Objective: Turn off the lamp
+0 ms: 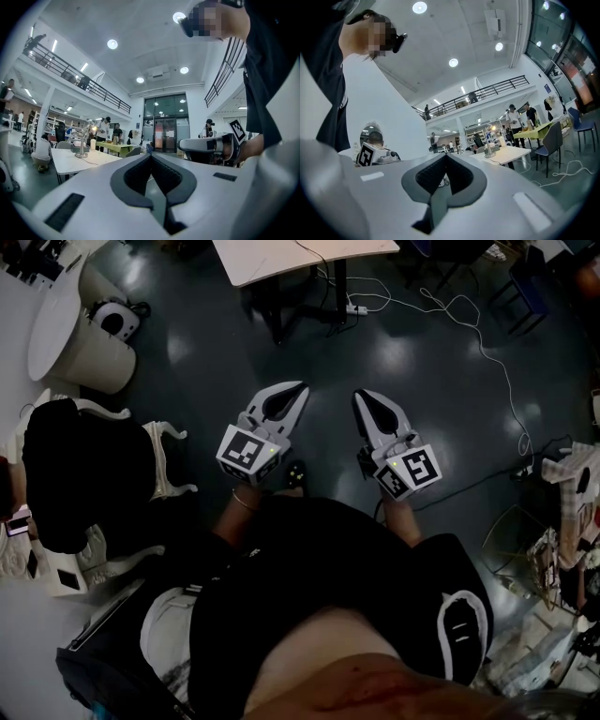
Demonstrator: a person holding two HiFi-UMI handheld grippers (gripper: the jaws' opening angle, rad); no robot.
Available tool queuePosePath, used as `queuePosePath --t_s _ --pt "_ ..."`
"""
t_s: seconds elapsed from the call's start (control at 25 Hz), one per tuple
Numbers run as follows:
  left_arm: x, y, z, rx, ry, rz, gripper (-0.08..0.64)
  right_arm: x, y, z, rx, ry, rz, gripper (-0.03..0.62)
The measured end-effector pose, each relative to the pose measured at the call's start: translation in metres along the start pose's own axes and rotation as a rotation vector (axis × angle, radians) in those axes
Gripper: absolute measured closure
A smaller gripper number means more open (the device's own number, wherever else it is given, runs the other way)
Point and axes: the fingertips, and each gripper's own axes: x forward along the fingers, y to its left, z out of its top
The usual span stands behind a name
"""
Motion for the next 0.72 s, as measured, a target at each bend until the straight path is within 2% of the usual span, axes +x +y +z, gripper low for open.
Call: queuePosePath --t_s 0.72 --pt "0.015 0.058 0.005 0.008 -0.018 -0.053 0.554 0.059 -0.011 0.001 -0.022 -0.006 -0.041 0.592"
